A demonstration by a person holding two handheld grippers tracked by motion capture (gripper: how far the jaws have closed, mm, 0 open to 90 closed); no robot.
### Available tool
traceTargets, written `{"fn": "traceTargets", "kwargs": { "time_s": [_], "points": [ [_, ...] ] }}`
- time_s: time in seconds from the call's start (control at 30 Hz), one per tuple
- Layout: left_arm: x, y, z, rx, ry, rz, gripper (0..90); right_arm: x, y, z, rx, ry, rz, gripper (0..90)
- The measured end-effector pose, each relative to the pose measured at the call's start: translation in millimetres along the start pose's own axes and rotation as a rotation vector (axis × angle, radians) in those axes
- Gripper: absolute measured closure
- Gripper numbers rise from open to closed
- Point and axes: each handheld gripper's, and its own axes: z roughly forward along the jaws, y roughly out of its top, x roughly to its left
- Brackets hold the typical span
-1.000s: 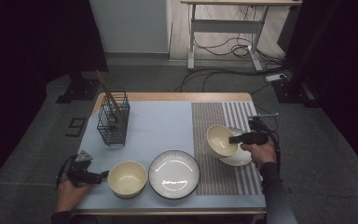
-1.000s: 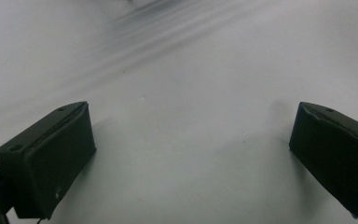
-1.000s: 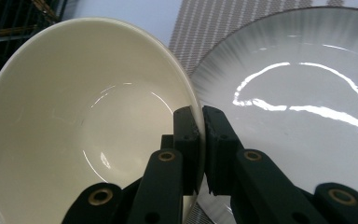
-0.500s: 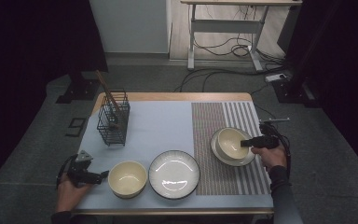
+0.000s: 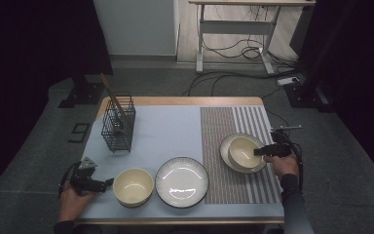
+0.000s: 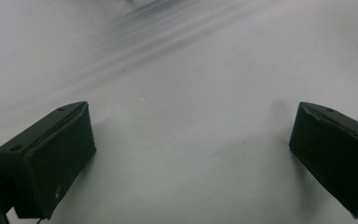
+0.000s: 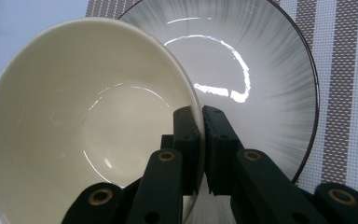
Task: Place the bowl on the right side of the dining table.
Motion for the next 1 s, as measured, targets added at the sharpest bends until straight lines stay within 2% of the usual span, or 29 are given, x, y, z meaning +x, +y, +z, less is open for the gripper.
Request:
{"fn": "traceTargets", "kwargs": {
  "time_s": [0.37,0.7,1.0],
  "points": [
    [0.0,0.0,0.0,0.000,0.000,0.000,0.0,2.5,3.8,4.1,-0.003,-0.053,-0.015,84.2],
    [0.1,0.0,0.0,0.000,0.000,0.000,0.0,16.6,9.2,6.6,-0.015,-0.104,-0.079,82.0],
    [0.1,0.0,0.0,0.000,0.000,0.000,0.0,17.8,9.1,5.2,-0.039,-0.102,-0.095,79.1]
  ]
}}
